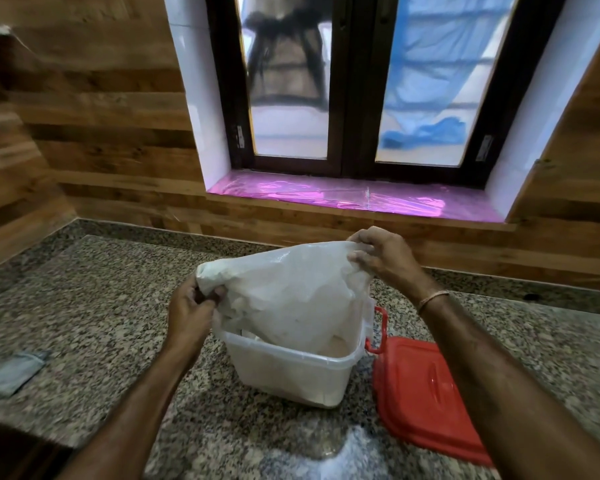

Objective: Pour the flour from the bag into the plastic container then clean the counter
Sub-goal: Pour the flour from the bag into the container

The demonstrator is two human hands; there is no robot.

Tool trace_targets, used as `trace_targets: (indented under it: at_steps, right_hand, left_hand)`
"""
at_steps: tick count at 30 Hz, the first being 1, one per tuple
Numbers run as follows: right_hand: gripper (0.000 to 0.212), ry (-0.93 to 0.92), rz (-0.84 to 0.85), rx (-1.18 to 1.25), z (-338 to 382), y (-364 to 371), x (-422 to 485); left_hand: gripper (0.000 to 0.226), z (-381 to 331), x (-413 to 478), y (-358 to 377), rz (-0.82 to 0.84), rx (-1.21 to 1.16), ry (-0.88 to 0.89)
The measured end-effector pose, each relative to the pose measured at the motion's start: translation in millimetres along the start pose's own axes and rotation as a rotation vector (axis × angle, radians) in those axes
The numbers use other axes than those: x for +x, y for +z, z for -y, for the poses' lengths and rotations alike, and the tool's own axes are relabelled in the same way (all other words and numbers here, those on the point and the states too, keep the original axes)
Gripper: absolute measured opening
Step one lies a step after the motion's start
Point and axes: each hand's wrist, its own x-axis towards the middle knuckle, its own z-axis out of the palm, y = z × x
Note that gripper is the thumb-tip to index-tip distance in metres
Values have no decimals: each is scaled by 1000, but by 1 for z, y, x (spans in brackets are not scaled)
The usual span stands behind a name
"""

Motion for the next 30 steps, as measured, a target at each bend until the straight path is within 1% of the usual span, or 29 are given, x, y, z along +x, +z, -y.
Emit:
trace_targets:
  at_steps: [3, 5, 7, 8, 10, 13, 16, 18, 22, 24, 26, 27, 29, 30]
  right_hand:
    - [32, -59, 52, -38, 22, 5, 4]
    - [36, -120, 124, -68, 40, 13, 8]
    - [39, -179, 180, -152, 59, 25, 12]
    - [36, -196, 180, -180, 67, 32, 15]
    - [21, -219, 128, -205, 73, 43, 21]
    - [21, -194, 28, -184, 68, 51, 29]
    - [18, -177, 8, -76, 60, 49, 33]
    - [18, -174, -6, -49, 59, 49, 36]
    - [21, -149, -47, -89, 57, 48, 40]
    - [25, -140, -29, -83, 58, 44, 39]
    - [31, -143, 30, -52, 57, 41, 35]
    - [28, -139, 49, -27, 55, 41, 32]
    - [13, -117, 56, 54, 54, 41, 28]
    - [14, -112, 59, 98, 57, 40, 26]
  left_hand:
    - [43, -4, -1, 3, 17, -1, 16]
    - [43, -9, -1, 5, 30, 9, 23]
    - [44, -14, 0, 7, 50, 35, 32]
    - [47, -16, 2, 8, 62, 54, 41]
    - [48, -20, 5, 5, 98, 86, 51]
    - [30, -25, 7, 0, 161, 99, 46]
    - [16, -26, 7, -2, 97, 93, 6]
    - [14, -26, 8, 0, 77, 97, -5]
    - [20, -33, 12, 12, 58, -49, -92]
    - [22, -40, 14, 20, 26, -132, -138]
    - [20, -42, 16, 27, -22, -166, -154]
    - [17, -42, 17, 29, -33, -166, -152]
    - [15, -41, 19, 32, -35, -146, -136]
    - [15, -41, 19, 34, -25, -140, -126]
